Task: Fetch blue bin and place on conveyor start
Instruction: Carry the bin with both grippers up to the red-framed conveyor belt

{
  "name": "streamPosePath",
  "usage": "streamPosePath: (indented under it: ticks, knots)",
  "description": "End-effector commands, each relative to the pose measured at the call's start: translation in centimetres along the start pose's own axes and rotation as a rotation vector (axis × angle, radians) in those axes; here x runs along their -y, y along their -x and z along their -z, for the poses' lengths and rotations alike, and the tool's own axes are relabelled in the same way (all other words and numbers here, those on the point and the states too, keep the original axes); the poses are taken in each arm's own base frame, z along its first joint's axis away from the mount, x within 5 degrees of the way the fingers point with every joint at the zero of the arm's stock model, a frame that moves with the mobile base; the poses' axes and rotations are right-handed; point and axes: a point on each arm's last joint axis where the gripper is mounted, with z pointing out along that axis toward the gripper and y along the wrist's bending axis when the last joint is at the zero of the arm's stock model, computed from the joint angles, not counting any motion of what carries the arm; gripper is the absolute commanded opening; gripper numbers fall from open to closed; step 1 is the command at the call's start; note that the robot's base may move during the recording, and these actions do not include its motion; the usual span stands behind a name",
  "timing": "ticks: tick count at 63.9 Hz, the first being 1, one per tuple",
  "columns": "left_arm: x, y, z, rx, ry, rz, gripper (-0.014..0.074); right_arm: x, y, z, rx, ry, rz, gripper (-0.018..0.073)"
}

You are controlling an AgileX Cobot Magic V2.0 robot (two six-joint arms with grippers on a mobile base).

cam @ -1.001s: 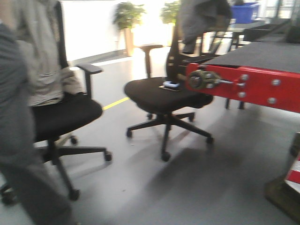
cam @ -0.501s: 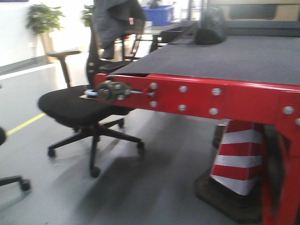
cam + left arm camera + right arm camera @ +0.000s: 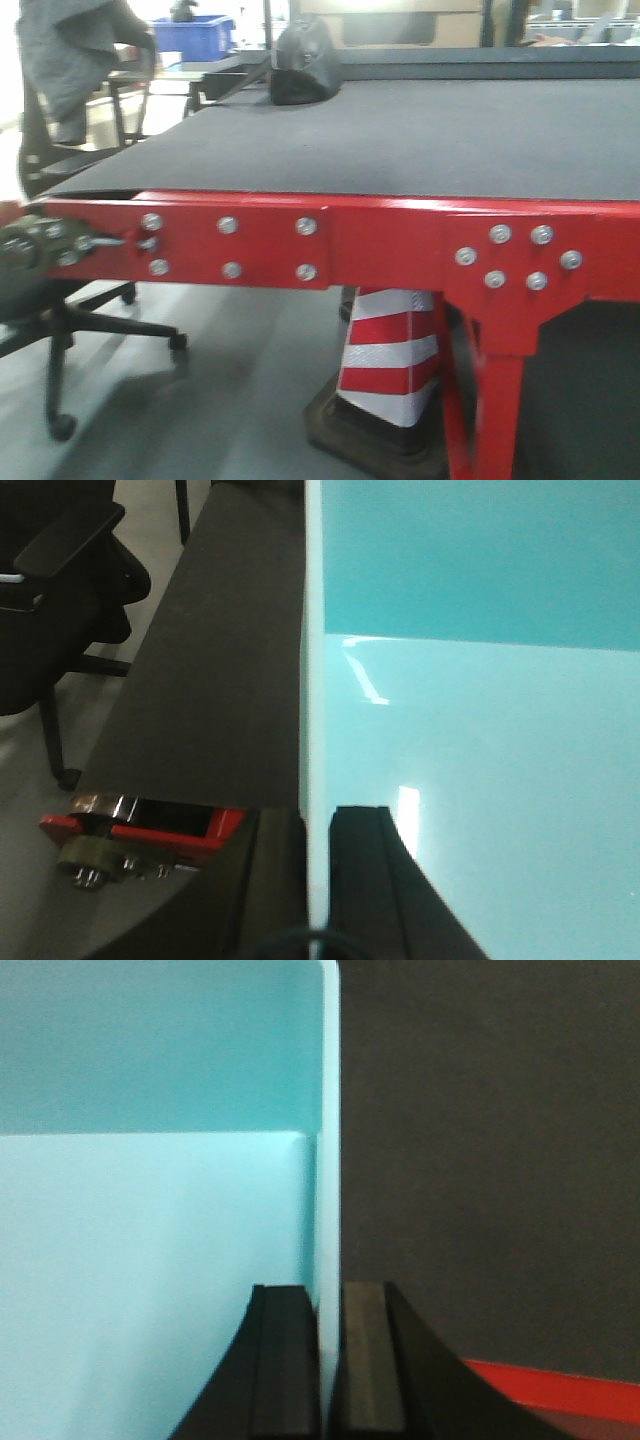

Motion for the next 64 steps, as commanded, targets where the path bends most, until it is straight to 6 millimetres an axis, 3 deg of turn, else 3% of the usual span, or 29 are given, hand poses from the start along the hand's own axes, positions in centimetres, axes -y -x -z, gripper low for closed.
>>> streamPosePath:
  ticks: [1, 64]
  knots:
    - [-0.06, 0.72, 0.97, 0.063, -0.018, 0.0, -0.0111, 0.49, 0.64, 0.71, 0.057, -0.02, 0.009, -0.0154]
    - [-0.06, 0.72, 0.97, 0.063, -0.018, 0.0, -0.0111, 0.49, 0.64, 0.71, 0.057, -0.02, 0.009, -0.0154]
